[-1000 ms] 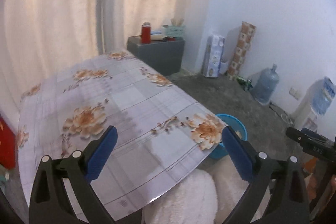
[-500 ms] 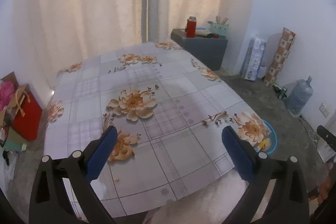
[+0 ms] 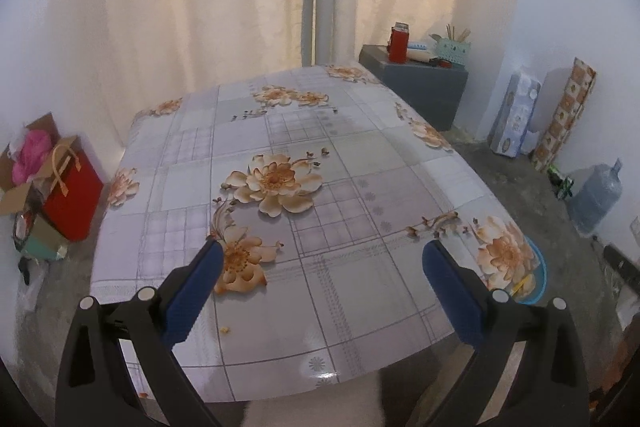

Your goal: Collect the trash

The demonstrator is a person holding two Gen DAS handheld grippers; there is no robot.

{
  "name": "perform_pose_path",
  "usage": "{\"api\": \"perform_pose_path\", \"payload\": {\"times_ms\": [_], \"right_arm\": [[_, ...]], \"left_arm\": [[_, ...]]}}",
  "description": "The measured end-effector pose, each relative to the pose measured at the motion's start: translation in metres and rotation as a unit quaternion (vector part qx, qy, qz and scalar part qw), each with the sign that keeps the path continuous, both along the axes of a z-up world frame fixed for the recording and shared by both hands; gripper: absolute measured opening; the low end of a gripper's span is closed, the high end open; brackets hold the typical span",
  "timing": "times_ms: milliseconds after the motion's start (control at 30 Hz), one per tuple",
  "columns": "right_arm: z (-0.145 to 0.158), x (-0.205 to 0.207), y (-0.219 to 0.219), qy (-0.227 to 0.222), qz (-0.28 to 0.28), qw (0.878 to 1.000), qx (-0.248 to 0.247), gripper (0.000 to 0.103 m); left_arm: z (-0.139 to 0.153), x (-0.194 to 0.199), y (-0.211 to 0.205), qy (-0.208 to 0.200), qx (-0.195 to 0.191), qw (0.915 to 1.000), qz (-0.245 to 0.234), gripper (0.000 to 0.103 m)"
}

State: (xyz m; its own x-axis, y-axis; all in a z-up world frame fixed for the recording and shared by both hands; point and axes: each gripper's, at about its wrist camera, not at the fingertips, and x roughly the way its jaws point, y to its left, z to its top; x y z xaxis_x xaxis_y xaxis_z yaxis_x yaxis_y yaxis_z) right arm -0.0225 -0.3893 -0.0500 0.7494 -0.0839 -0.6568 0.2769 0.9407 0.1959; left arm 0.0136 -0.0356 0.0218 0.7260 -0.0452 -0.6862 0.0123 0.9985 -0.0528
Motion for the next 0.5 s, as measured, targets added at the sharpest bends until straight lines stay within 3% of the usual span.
{"api": "perform_pose_path", "payload": {"times_ms": [267,500], "right_arm": [[-0.001,-0.012,0.029,0.022,0.018,1.000,-0.010,0.095],[0.014,-0.035,0.065,-0.001,-0.002,1.000,-0.010,0.095]], "left_arm": [[0.002,-0.009,0.011,-0.007,-0.022,0.9997,-0.013,0.098],[-0.002,-0.027,0.053,-0.017,-0.028,0.9992,-0.022,0.098]]}}
